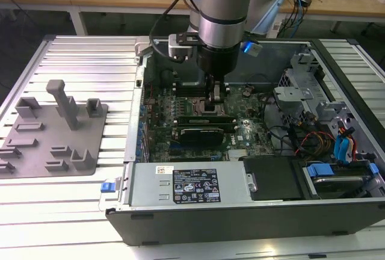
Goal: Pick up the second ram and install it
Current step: 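Press down the second ram until it locks into place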
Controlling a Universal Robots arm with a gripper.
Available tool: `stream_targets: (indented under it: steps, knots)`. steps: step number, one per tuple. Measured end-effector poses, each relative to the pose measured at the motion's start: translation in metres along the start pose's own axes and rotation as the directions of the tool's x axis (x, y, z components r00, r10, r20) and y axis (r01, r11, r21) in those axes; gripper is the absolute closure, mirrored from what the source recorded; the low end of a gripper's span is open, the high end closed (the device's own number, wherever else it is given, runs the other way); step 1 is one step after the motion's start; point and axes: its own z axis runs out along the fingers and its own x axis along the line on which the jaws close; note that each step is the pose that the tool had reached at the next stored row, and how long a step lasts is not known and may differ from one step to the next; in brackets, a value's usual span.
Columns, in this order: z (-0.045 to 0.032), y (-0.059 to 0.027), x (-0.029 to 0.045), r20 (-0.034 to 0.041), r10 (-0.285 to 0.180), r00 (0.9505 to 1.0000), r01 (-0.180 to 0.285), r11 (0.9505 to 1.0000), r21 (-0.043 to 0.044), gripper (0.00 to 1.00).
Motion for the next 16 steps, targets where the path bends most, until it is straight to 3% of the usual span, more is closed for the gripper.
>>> stream_targets:
  steps: [7,12,16]
  knots:
    - [0.0007,0.0188,0.0003,0.0002,0.0,1.0,0.0,1.0,0.0029,0.92]
    - [0.0136,0.0264,0.0,0.0,0.0,1.0,0.0,1.0,0.0029,0.92]
    - [0.0184,0.0298,-0.0018,0.0001,0.0,1.0,0.0,1.0,0.0029,0.92]
